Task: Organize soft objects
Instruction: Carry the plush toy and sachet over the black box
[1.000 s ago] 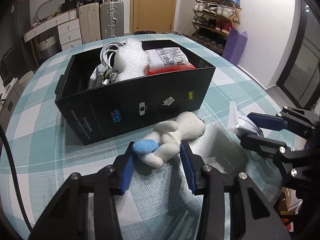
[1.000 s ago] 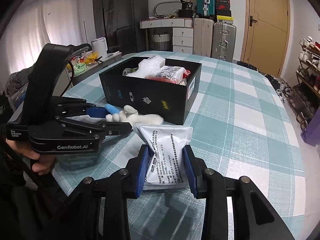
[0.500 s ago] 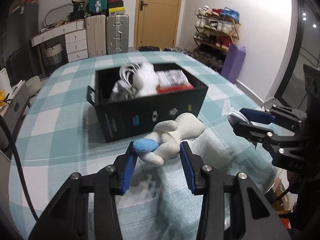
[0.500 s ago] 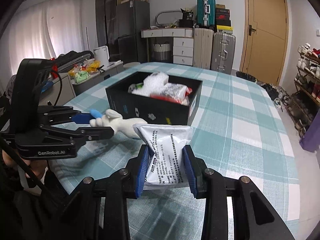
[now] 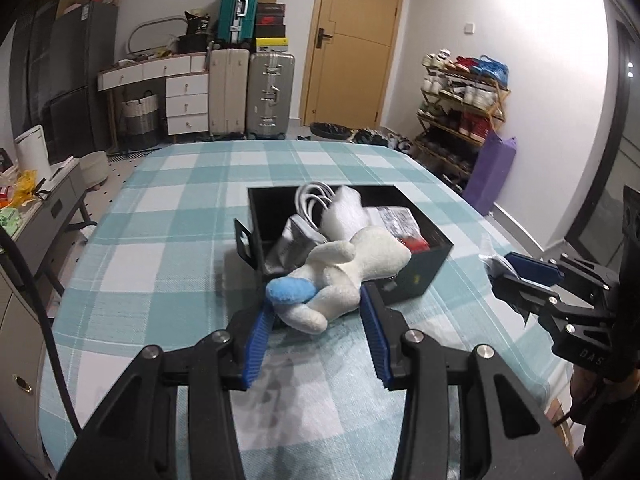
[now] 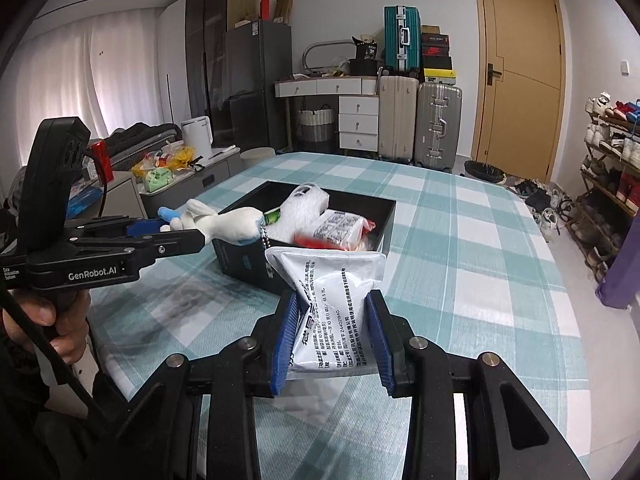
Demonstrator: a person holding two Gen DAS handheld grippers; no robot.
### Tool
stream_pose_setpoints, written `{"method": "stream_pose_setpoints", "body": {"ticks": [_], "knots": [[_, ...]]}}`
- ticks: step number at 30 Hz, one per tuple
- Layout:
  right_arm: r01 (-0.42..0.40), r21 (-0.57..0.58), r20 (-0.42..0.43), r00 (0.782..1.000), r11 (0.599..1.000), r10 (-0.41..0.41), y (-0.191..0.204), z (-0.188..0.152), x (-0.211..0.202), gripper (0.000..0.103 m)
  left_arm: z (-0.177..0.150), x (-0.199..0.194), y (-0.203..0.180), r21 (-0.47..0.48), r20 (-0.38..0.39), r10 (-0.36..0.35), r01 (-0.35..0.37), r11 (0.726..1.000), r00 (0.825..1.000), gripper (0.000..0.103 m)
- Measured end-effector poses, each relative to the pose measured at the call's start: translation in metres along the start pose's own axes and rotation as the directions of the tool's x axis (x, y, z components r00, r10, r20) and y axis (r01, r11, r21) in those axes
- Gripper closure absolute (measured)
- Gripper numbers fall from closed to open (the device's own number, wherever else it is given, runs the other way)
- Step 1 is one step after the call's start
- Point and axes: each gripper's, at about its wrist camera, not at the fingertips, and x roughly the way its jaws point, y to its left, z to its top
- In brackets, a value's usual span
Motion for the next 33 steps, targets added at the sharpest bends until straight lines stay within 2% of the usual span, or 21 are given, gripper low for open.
{"method": "stream_pose_setpoints", "body": {"ticks": [7,23,33], "knots": [[-0.002,0.003,0.009,1.0,1.0,0.002,0.002,0.011,0.005,0.068,0.014,0.007,0.01,-0.035,0.031,0.04,-0.039,0.999,0.999,0.061],[-0.005,0.021,0.005,1.0,1.0,0.005,0.0,0.042,0.033,0.068,0.032,0.042,0.028,-0.125,0.023,0.097,-0.093,0.988,0.995,0.061],[-0.006,0.022,-0.016,1.0,1.0,0.007,-0.007,0.059,0.058,0.068,0.036,0.062,0.026,-0.102,-0.004,0.139,-0.139,0.985,0.99,0.06]]}}
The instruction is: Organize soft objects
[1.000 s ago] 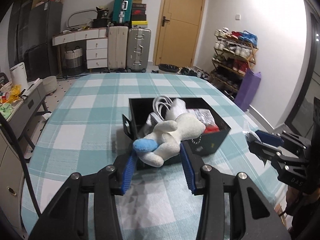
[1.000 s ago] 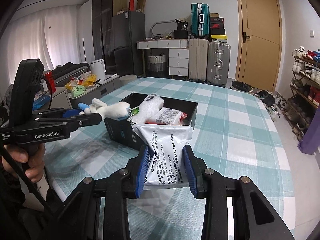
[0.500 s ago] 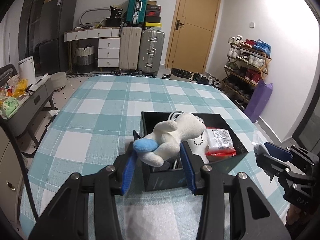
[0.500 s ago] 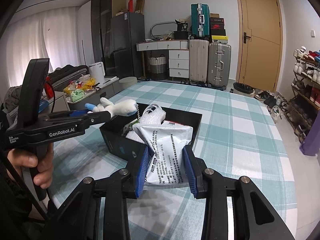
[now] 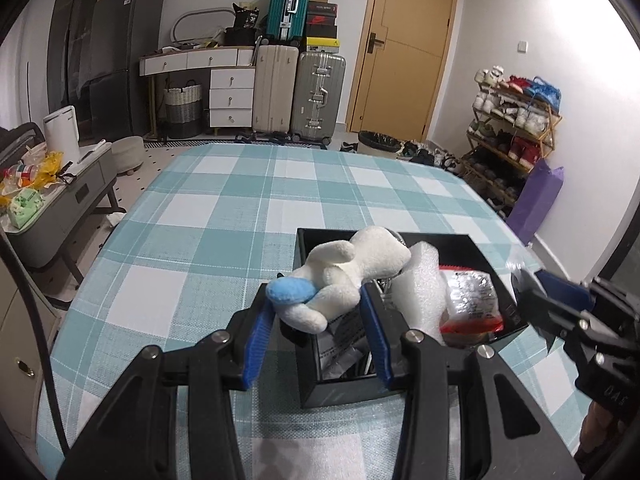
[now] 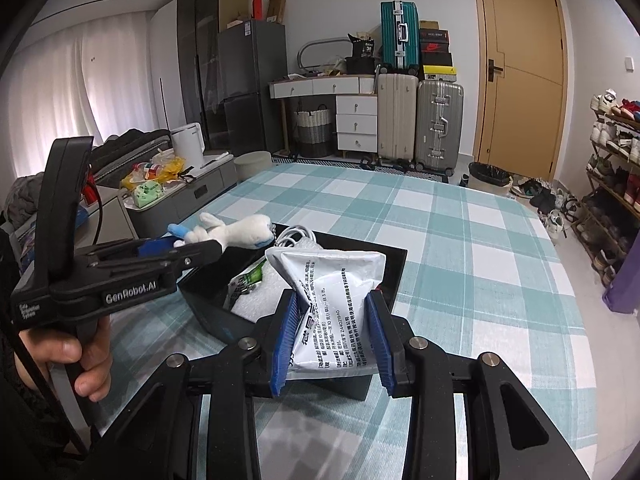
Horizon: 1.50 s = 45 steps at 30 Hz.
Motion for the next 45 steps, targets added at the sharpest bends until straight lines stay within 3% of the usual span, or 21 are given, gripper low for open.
{"method": "stream_pose_setpoints", "body": {"ticks": [5,15,20,22,23,26,28,30,33,41,45], "knots": [[0.009,-0.014,-0.015,1.0,1.0,-0.009,-0.001,0.005,0.014,0.068,0.001,0.003,-0.007,0.03,0.0,0.036,-0.036,0.999,0.999,0.06],[0.004,-0.016,-0.033,0.999,1.0,-0.005,-0.008,0.016,0.034,0.068,-0.004,0.014,-0.014,0.063,-0.087,-0.004,0.009,0.998,0.996,0.058],[0.003,-0.023,-0.047,0.999,1.0,-0.004,-0.008,0.02,0.045,0.068,-0.003,0.006,-0.011,0.046,-0.092,-0.072,0.076,0.996,0.993,0.038],[0.003,-0.018,-0.049,0.999,1.0,-0.004,-0.01,0.021,0.049,0.068,-0.003,0.004,-0.011,0.054,-0.09,-0.07,0.075,0.996,0.993,0.032],[0.002,-0.015,-0.051,0.999,1.0,-0.003,-0.011,0.021,0.051,0.068,-0.003,0.002,-0.011,0.058,-0.084,-0.063,0.067,0.996,0.995,0.023],[0.006,-0.015,-0.058,0.998,1.0,-0.007,-0.014,0.023,0.058,0.066,-0.002,-0.003,-0.007,0.052,-0.056,-0.065,0.068,0.996,0.996,0.017],[0.007,-0.016,-0.064,0.998,1.0,-0.008,-0.016,0.024,0.062,0.061,-0.002,-0.003,-0.004,0.043,-0.056,-0.07,0.073,0.996,0.996,0.013],[-0.005,-0.018,-0.064,0.998,1.0,0.004,-0.016,0.024,0.062,0.046,-0.002,-0.004,-0.001,0.041,-0.047,-0.072,0.074,0.996,0.996,0.01],[-0.007,-0.021,-0.038,0.999,1.0,0.006,-0.017,0.022,0.054,0.032,-0.003,-0.005,0.005,0.041,-0.039,-0.08,0.082,0.996,0.996,0.009],[-0.019,-0.012,0.021,1.0,1.0,0.02,-0.015,0.008,0.022,0.004,-0.009,-0.014,0.013,0.043,0.018,-0.092,0.091,0.995,0.996,0.005],[-0.035,-0.018,0.068,0.997,0.999,0.036,-0.009,0.0,0.004,0.001,-0.014,-0.02,0.008,0.082,0.041,-0.093,0.089,0.993,0.995,0.001]]}}
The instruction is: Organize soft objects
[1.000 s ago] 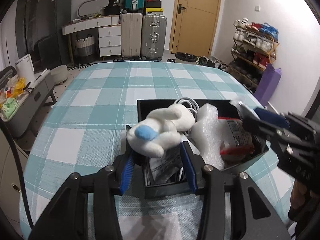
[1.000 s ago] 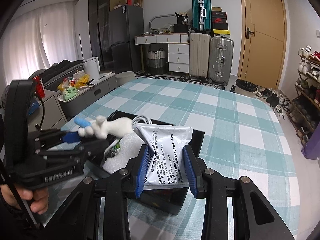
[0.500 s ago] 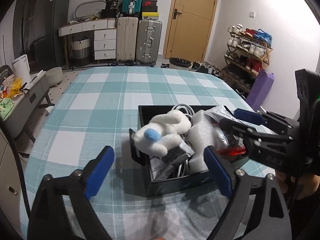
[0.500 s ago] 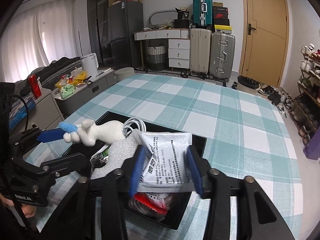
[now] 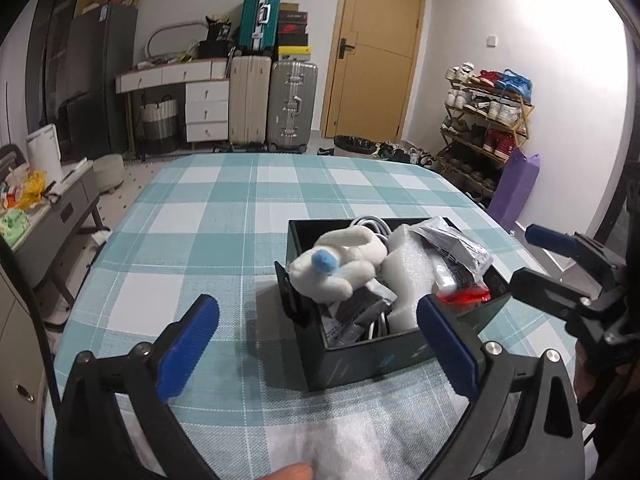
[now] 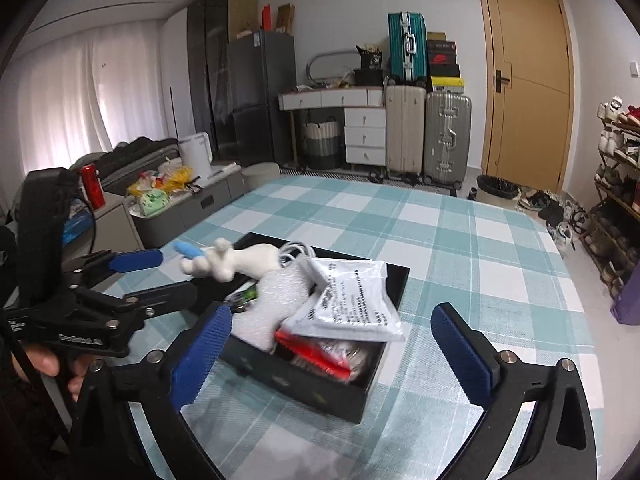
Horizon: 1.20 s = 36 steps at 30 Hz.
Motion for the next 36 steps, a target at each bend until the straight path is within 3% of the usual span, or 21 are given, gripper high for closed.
{"method": "stream_pose_setpoints", "body": {"ticks": [18,36], "knots": [[0.022,-0.045,0.139,0.99,0.999,-0.015,0.02,-0.02,-0.039,0.001,-0.017,-0.006,-0.02,0.067,0.071,0.008,-0.013,0.998,0.997,0.0],[0.011,0.006,0.148,0.989,1.0,-0.012,0.007,-0.034,-0.026,0.001,-0.02,-0.014,-0.014,0.034,0.154,0.009,-0.014,0.999,0.988,0.0]]}}
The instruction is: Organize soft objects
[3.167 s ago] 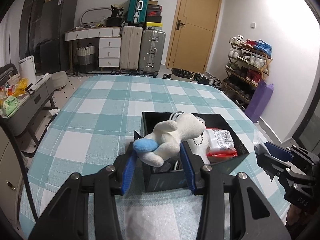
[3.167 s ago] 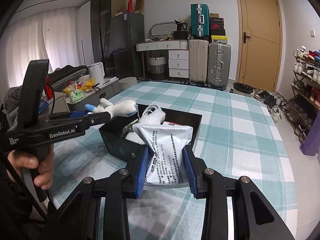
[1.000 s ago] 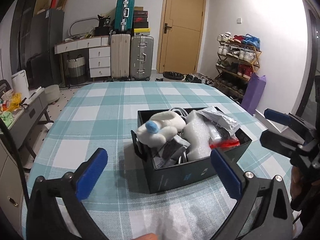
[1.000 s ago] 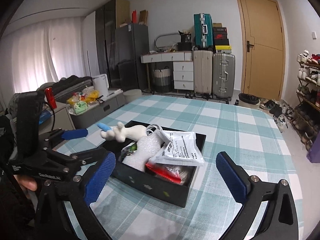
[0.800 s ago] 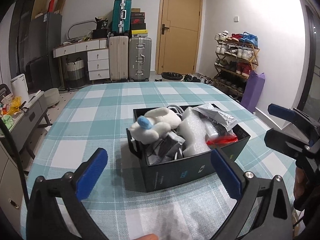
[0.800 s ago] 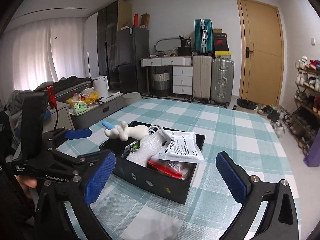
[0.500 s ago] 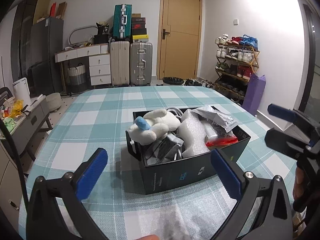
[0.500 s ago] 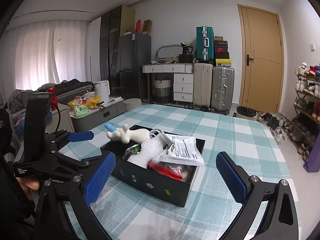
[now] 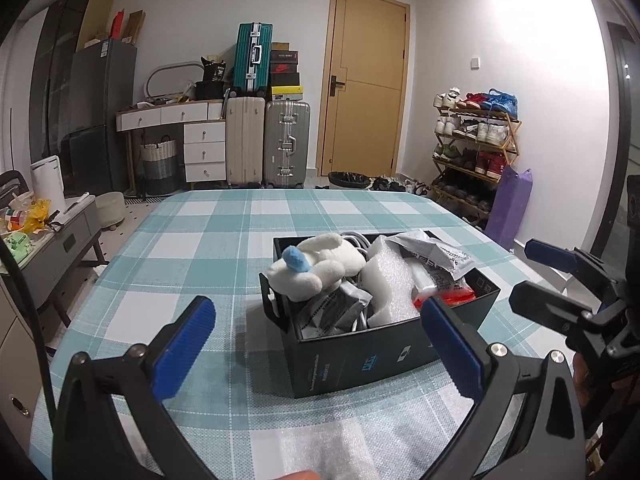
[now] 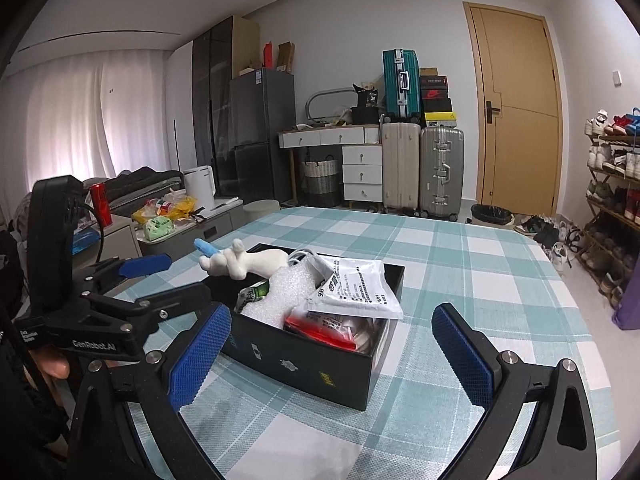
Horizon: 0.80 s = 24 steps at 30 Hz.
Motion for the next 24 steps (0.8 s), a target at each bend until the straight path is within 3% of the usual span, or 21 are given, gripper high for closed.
{"method": "stream_pose_setpoints", "body": {"ticks": [24], "knots": [[-0.002,-0.006,0.011,1.0,1.0,0.002,0.0002,-0.004,0.0015,0.001,0.0003,-0.0039,0.0076,-0.043,0.013,-0.017,0.017,0.999,1.0,0.0]]}}
